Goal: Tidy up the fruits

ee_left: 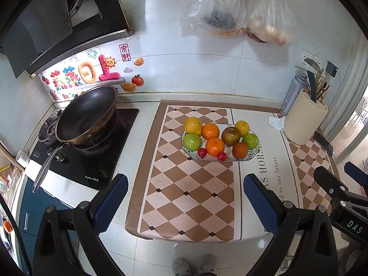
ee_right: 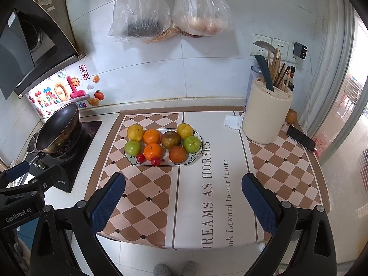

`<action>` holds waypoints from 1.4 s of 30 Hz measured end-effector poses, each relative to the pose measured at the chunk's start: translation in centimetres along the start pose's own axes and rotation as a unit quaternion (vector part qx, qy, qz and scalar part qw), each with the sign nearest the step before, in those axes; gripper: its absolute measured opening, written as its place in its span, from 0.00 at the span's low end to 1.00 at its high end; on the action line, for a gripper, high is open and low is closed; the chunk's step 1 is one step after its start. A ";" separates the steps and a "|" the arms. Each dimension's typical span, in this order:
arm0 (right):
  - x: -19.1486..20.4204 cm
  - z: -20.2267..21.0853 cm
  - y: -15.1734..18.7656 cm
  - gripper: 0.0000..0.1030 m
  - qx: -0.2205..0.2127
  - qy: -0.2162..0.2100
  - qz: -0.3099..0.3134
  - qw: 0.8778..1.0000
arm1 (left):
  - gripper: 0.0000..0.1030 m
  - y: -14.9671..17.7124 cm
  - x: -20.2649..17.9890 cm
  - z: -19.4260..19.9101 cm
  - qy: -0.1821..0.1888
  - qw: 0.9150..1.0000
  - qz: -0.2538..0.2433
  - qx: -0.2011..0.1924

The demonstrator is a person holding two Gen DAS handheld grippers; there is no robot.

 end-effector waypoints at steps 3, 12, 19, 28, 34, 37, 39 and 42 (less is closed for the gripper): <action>0.1 0.0 0.0 1.00 0.000 0.000 0.000 1.000 | 1.00 0.0 0.0 0.0 0.001 1.000 -0.001 0.001; -0.1 0.4 0.4 1.00 0.003 -0.002 0.005 1.000 | 1.00 0.3 0.0 0.4 0.002 1.000 0.000 0.003; -0.1 0.8 1.0 1.00 0.004 -0.002 0.008 1.000 | 1.00 1.2 -0.2 0.6 0.000 1.000 0.001 0.006; -0.1 0.9 1.0 1.00 0.005 -0.004 0.011 1.000 | 1.00 1.3 -0.3 0.6 0.000 1.000 0.001 0.006; 0.1 1.0 1.1 1.00 0.004 -0.006 0.013 1.000 | 1.00 1.3 -0.3 0.7 0.000 1.000 0.001 0.005; 0.2 1.3 1.1 1.00 0.003 -0.007 0.015 1.000 | 1.00 1.4 -0.3 0.7 0.000 1.000 0.000 0.003; 0.2 1.3 1.1 1.00 0.003 -0.006 0.016 1.000 | 1.00 1.3 -0.3 0.9 0.000 1.000 0.000 -0.001; 0.2 1.4 1.1 1.00 0.004 -0.007 0.015 1.000 | 1.00 0.9 -0.2 1.2 0.002 1.000 0.002 -0.002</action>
Point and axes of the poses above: each gripper's, at about its wrist camera, not at the fingertips, and z roughly against the way its jaws point, x to its left, y to its underside, the point moved 1 cm from there along -z, roughly the way its jaws point, and after that the axes turned 5 degrees about -y, right-handed, at the moved point
